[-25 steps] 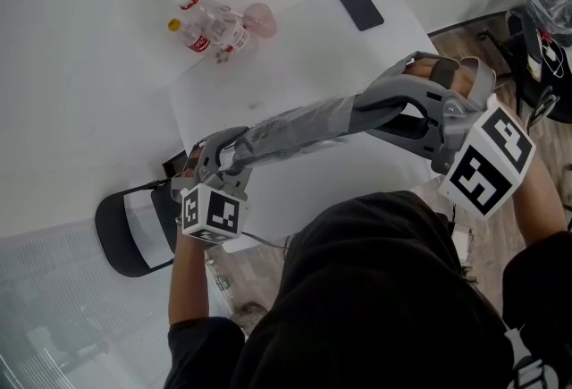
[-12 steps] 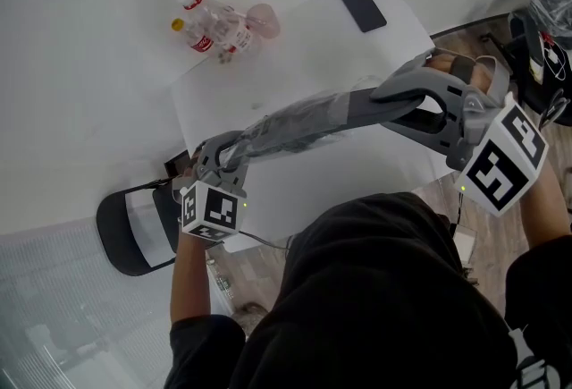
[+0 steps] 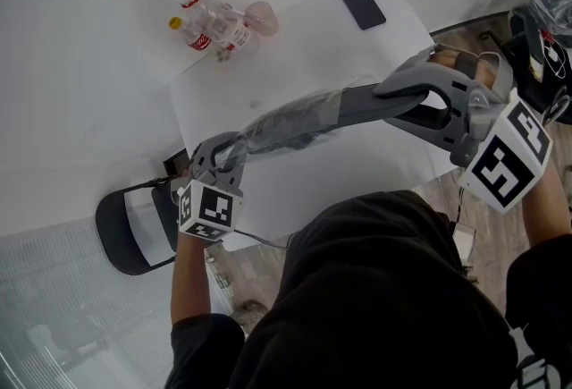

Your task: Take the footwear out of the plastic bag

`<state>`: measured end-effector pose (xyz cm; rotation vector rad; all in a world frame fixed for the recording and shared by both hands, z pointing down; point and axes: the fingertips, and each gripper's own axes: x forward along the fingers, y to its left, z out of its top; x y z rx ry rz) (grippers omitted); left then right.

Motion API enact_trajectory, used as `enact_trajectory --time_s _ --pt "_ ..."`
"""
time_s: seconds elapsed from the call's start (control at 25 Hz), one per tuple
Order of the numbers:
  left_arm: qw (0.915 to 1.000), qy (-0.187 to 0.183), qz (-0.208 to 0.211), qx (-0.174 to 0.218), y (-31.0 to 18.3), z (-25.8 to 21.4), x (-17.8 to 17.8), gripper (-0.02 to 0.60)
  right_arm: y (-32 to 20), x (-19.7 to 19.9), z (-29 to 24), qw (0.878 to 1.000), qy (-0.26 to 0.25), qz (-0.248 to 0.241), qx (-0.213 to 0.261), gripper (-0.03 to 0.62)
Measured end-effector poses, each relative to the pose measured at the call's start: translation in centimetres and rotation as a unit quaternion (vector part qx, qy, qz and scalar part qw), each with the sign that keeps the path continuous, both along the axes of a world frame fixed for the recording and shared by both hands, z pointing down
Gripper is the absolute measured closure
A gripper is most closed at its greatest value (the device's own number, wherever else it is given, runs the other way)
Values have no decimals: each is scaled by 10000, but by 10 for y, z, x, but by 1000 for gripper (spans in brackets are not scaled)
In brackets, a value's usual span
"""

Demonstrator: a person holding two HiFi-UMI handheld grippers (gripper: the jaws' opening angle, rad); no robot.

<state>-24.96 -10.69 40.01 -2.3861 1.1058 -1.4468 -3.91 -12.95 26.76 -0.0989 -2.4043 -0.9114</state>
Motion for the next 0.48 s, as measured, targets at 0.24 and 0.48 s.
enact_trajectory --time_s 0.24,0.48 --pt "10000 -20 -60 -6 0 3 -5 558 -2 -1 1 10000 -5 25 33 516" --pt "9999 -20 -128 -4 -1 6 -9 558 -4 2 1 10000 12 32 41 516"
